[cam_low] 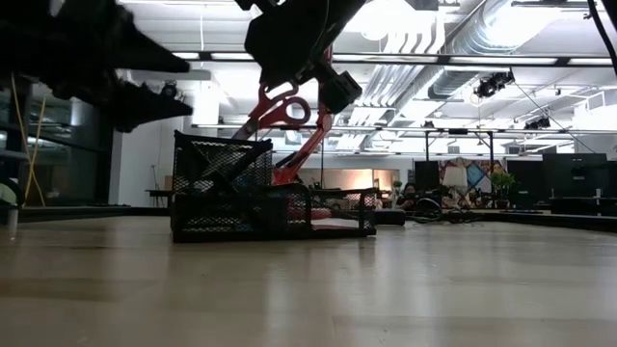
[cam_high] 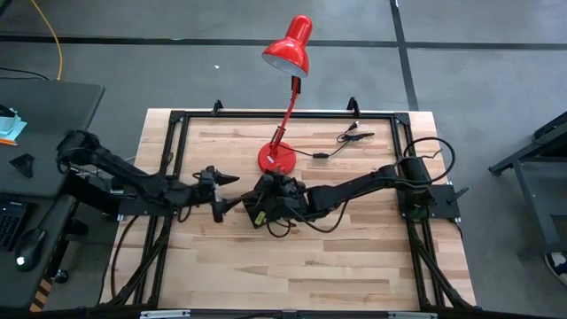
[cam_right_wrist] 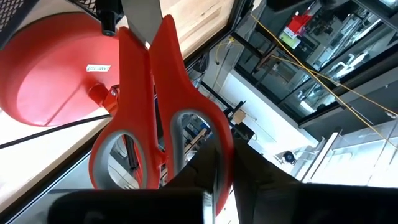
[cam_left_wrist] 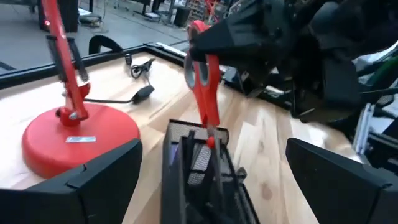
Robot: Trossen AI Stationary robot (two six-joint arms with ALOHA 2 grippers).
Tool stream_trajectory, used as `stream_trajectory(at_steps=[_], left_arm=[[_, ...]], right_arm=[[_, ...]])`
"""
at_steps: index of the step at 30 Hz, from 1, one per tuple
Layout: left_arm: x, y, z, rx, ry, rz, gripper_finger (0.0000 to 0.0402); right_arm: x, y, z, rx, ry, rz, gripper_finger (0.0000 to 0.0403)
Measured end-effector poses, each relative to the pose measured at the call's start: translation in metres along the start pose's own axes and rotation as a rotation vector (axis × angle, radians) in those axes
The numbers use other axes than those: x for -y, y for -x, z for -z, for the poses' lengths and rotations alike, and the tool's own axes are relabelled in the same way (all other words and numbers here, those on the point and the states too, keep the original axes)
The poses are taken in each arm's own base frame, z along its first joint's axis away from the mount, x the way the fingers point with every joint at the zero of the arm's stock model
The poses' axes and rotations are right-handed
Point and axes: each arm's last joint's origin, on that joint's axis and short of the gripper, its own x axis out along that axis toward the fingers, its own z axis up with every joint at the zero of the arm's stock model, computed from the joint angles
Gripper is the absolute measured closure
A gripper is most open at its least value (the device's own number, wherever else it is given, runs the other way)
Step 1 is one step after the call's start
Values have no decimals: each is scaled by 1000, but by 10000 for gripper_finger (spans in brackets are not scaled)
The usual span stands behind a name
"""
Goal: Pick and place office supplies into organizer
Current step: Put the red scissors into the black desk organizer
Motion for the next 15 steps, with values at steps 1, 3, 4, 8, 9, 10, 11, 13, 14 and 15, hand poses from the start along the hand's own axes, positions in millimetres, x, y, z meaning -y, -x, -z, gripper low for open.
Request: stream_trajectory(at_steps=[1,3,4,8,9,10,11,13,14,15], left_arm=[[4,-4,-1,-9,-9,-9,21],[11,-14,-2,-33,-49,-44,21],[16,-19,-3,-41,-74,-49,21],[33,-41,-12,-48,-105,-87,21],[35,-47,-11,-63,-117,-98,21],[36,-51,-11,-81,-132,-109,21],[37,-55,-12,-93,-139,-118,21],[37,-64,-11,-108,-131,-142,21],[36,-66,-10,-119,-133,-153,21],[35,-68,-9,-128,-137,-164,21]], right_arm=[[0,1,0,0,-1,2,394],[1,3,-1,2,-1,6,391],[1,3,-2,3,-2,8,391],[1,7,-4,14,-9,16,397],[1,8,-5,15,-12,18,397],[1,8,-5,16,-12,18,397],[1,10,-6,19,-10,19,395],[2,11,-7,18,-4,23,392],[2,13,-8,17,-3,25,392],[2,13,-8,16,-1,26,392]])
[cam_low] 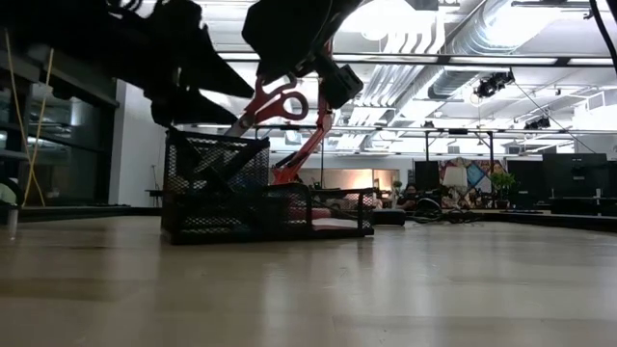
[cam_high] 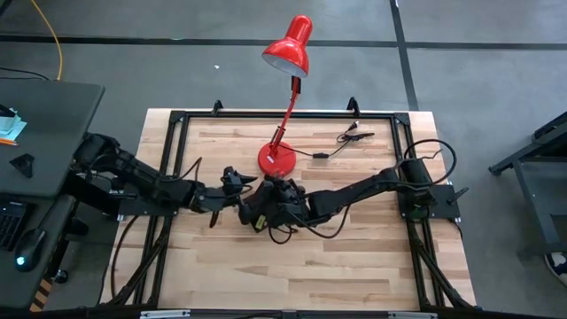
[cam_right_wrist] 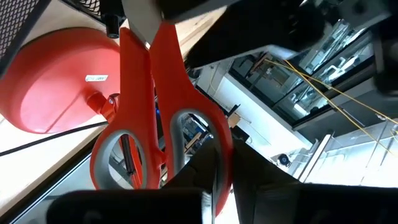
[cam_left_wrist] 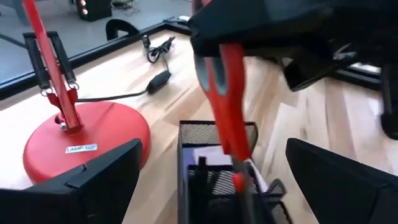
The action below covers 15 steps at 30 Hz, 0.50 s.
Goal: Pick and place office supplies into organizer
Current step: Put the red scissors into the black desk organizer
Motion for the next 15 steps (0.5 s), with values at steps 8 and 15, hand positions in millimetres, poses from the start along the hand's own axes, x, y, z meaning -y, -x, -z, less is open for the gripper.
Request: stream_trajectory(at_steps=[8,15], left_arm=[[-2,-5,0,0,2,-16,59],[1,-5,-4,28,8,18,132]], right_arm=[[1,5,-3,19,8,11,393],[1,7,-5,39,18,18,396]])
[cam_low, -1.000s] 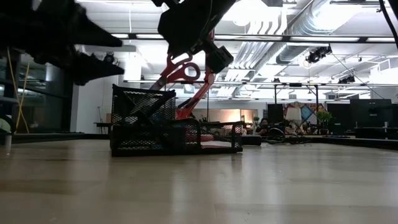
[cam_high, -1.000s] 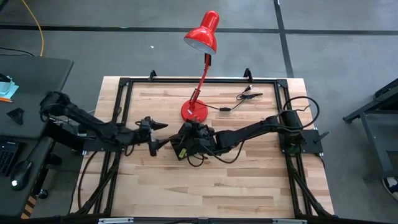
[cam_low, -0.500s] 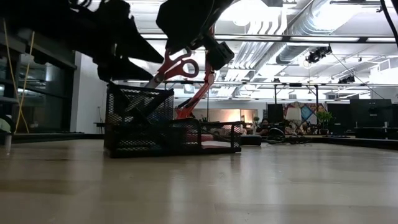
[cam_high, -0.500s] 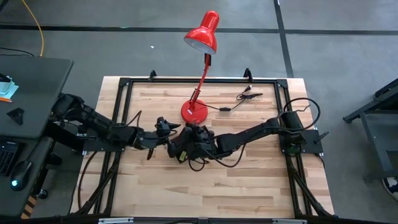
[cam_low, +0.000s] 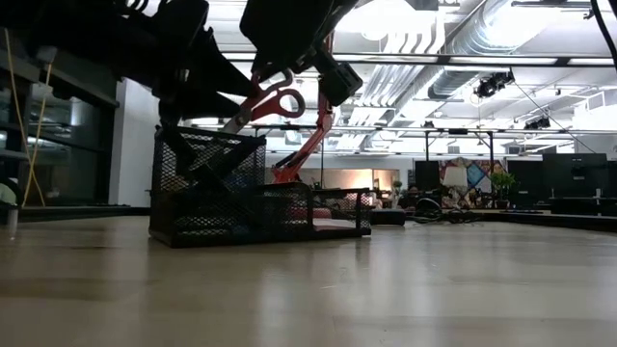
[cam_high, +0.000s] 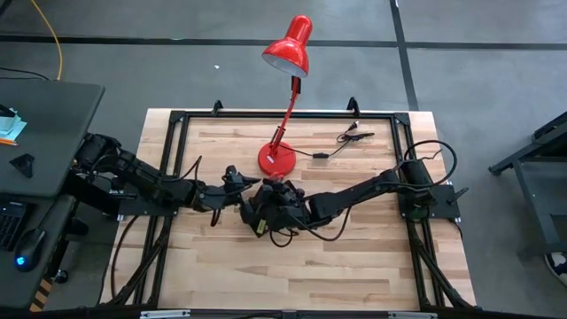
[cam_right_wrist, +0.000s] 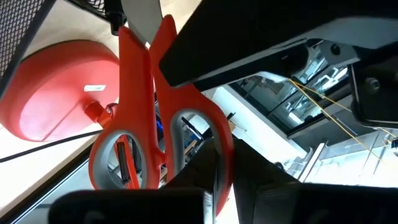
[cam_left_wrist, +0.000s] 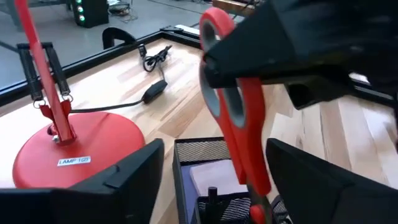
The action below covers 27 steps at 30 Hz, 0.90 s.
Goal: Pick and place office supplies into organizer
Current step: Put the red scissors into the black desk organizer
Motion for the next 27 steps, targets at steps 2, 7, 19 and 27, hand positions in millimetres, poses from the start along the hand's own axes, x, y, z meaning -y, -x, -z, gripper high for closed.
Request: stream_trajectory(at_steps=[2,7,19,27], left_arm=[[0,0,0,-1,-15,4,147],[-3,-3,-2,-7,-6,27,172],[-15,-13,-9,-20,63,95,234],[-14,-13,-11,-4,64,110,350]], right_arm=[[0,0,0,0,1,3,395],[2,0,0,0,14,13,396],[3,2,-1,8,13,18,394],[3,3,-1,-21,-2,19,392]])
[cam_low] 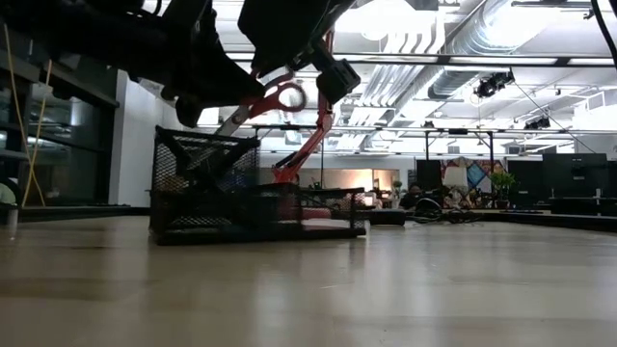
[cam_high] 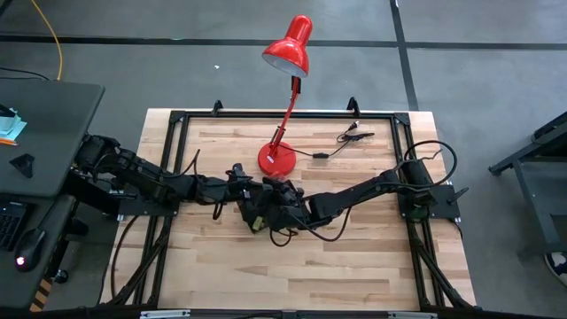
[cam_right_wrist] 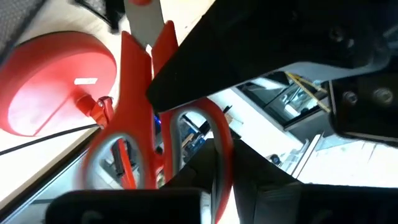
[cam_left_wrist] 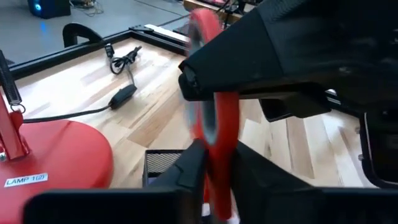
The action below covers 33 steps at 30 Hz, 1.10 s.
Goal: Pick and place office supplies into organizer
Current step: Put the red scissors into the black desk organizer
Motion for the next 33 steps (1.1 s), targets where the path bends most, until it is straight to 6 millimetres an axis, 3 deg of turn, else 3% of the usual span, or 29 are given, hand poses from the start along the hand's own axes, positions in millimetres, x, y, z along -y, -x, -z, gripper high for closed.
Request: stream_trajectory(at_steps=[3,11,18,25,29,33], left_arm=[[0,0,0,3,-23,-2,379],[0,0,-2,19,-17,-3,358],[1,0,-4,43,-18,8,379],[-1,0,-2,36,-6,-23,361],[-1,0,-2,36,-1,-27,379],[-1,0,-2,37,0,-25,380]], right_arm=[[0,0,0,-16,-27,-2,381],[-2,2,0,-49,-59,-7,374],[-1,4,2,-86,-46,-9,364],[14,30,8,-6,-99,49,353],[19,44,7,12,-158,78,349],[24,62,16,21,-337,93,341]])
